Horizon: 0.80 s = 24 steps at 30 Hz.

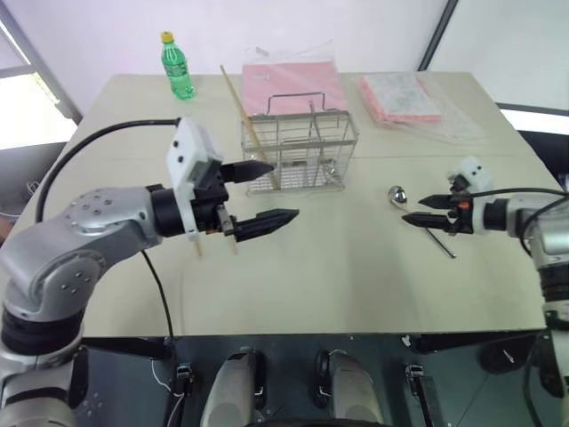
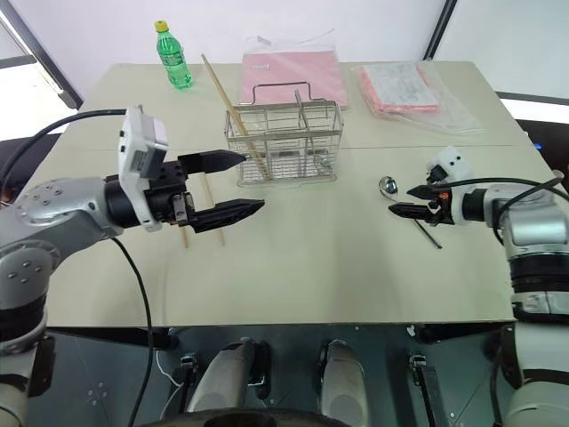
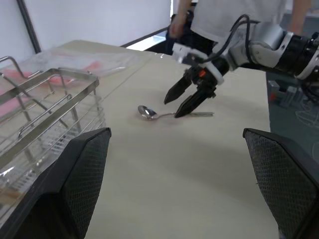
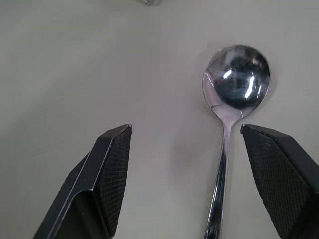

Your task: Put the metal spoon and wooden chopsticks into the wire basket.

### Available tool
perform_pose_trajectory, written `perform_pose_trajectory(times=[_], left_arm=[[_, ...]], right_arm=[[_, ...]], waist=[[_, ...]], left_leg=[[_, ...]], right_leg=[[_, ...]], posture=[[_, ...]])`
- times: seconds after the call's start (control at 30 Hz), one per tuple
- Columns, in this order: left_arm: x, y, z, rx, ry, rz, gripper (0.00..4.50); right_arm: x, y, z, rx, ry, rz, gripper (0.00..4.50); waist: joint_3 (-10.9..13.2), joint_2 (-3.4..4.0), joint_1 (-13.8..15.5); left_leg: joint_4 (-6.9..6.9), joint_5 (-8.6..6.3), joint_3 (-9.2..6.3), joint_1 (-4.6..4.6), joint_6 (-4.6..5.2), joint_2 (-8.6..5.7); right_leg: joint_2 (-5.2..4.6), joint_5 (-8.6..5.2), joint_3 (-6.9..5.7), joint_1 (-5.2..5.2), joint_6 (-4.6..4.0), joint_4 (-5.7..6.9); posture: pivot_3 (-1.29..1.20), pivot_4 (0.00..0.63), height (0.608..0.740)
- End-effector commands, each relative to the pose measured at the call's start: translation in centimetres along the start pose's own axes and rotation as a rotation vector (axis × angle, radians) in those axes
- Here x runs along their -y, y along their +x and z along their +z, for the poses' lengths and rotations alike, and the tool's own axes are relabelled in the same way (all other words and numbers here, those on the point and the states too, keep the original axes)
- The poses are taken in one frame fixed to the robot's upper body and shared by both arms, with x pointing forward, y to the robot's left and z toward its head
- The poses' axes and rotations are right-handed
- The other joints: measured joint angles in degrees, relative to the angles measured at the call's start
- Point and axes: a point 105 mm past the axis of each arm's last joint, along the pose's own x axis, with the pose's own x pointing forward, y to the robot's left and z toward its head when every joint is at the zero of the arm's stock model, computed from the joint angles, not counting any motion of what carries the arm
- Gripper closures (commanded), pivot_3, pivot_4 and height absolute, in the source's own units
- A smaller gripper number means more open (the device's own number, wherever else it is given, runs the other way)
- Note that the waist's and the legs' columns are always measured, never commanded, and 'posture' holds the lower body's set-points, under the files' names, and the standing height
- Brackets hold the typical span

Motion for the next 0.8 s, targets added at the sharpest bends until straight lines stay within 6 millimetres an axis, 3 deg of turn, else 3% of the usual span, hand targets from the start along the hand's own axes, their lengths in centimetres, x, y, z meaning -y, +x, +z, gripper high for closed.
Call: perform_pose_trajectory(times=[0.03, 0.17, 0.37, 0.6, 0.8], left_arm=[[-0.1, 0.2, 0.9, 0.031, 0.048, -0.005, 0.04], [-0.1, 0.2, 1.2, 0.038, 0.056, 0.000, 0.04], [0.0, 0.1, 1.1, 0.039, 0.052, 0.003, 0.04], [0.0, 0.0, 1.3, 0.045, 0.052, 0.013, 0.00], [-0.3, -0.1, 1.5, 0.049, 0.059, 0.025, 0.00]], right_arm=[[1.2, 0.2, 0.5, 0.020, 0.000, -0.055, 0.90], [2.3, 1.2, -1.4, -0.027, 0.029, -0.092, 0.90], [2.3, 2.2, -1.5, -0.015, 0.047, -0.088, 0.90], [2.2, 2.5, -1.0, 0.007, 0.049, -0.082, 4.34], [2.6, 2.3, -0.2, 0.049, 0.035, -0.118, 4.43]], waist=[[0.00, 0.00, -0.02], [0.00, 0.00, -0.03], [-0.03, -0.05, -0.13], [-0.03, -0.06, -0.24], [-0.03, -0.06, -0.18]], left_leg=[[0.00, 0.01, 0.00, -0.01, -0.01, 0.00], [0.00, 0.01, -0.01, 0.00, -0.01, 0.00], [0.00, 0.01, -0.02, 0.15, 0.00, 0.00], [-0.01, 0.01, -0.03, 0.17, -0.01, 0.02], [0.00, 0.01, -0.03, 0.17, -0.01, 0.02]], right_leg=[[0.00, 0.00, 0.00, -0.01, 0.00, 0.00], [0.01, 0.00, 0.00, 0.01, 0.01, 0.00], [0.01, 0.00, 0.02, 0.16, 0.01, -0.01], [0.03, -0.01, 0.02, 0.17, 0.01, 0.00], [0.02, -0.01, 0.02, 0.18, 0.01, 0.00]], posture=[[0.00, 0.150, 0.692], [0.00, 0.150, 0.692], [0.00, 0.150, 0.692], [0.00, 0.150, 0.692], [0.00, 0.150, 0.692]])
